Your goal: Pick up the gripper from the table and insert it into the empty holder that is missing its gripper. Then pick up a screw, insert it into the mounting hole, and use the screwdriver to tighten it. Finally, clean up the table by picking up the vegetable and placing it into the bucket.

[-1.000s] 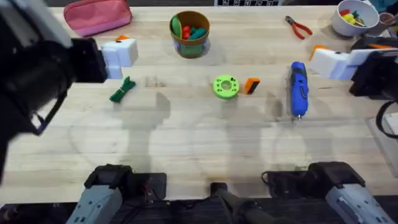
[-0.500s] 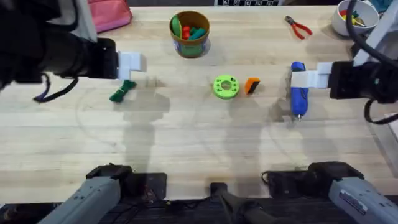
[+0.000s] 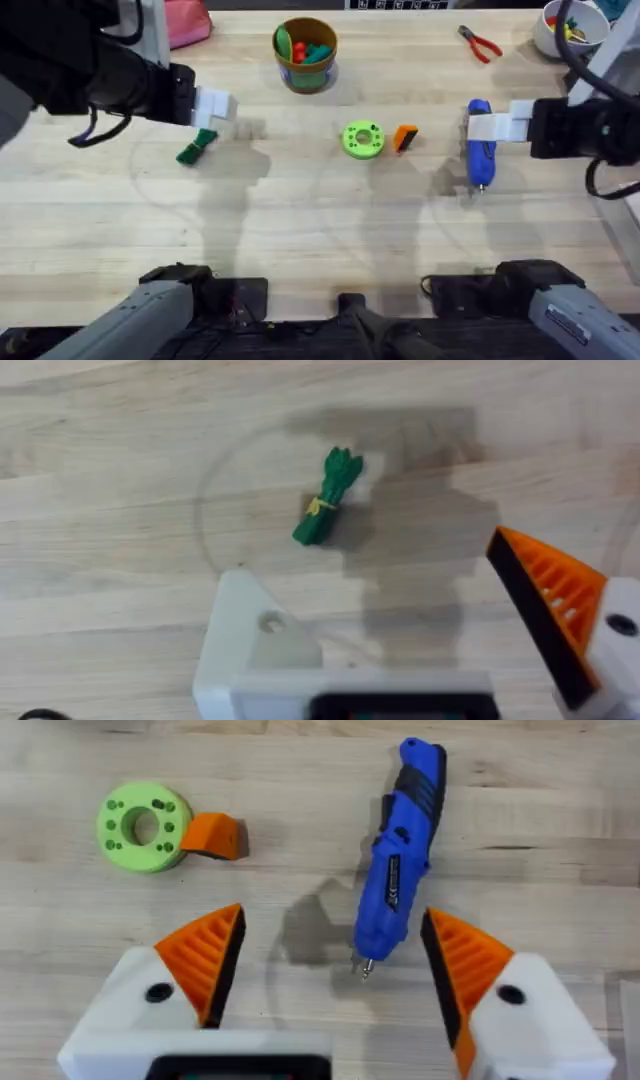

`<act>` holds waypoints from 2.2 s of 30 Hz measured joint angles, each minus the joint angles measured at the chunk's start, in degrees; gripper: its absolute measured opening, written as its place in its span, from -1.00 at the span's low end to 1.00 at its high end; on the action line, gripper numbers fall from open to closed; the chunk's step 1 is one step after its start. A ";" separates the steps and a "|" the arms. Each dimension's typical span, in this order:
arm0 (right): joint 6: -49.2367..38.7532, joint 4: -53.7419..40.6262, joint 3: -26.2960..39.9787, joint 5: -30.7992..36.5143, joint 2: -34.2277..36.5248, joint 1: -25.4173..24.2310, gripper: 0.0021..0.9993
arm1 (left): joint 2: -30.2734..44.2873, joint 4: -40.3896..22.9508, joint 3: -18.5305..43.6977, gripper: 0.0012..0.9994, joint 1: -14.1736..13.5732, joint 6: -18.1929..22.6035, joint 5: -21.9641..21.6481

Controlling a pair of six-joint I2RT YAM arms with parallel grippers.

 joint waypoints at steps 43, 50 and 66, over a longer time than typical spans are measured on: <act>0.00 -1.18 0.02 0.00 0.00 0.00 0.98 | 35.37 8.50 2.45 -0.26 13.42 37.18 0.52; 0.00 -1.18 0.02 0.00 -0.02 0.00 0.99 | 35.37 8.52 2.45 -0.97 13.42 37.55 0.74; 0.00 -1.18 0.02 0.00 0.00 0.00 0.99 | 24.99 7.70 3.41 -0.97 8.68 37.33 3.32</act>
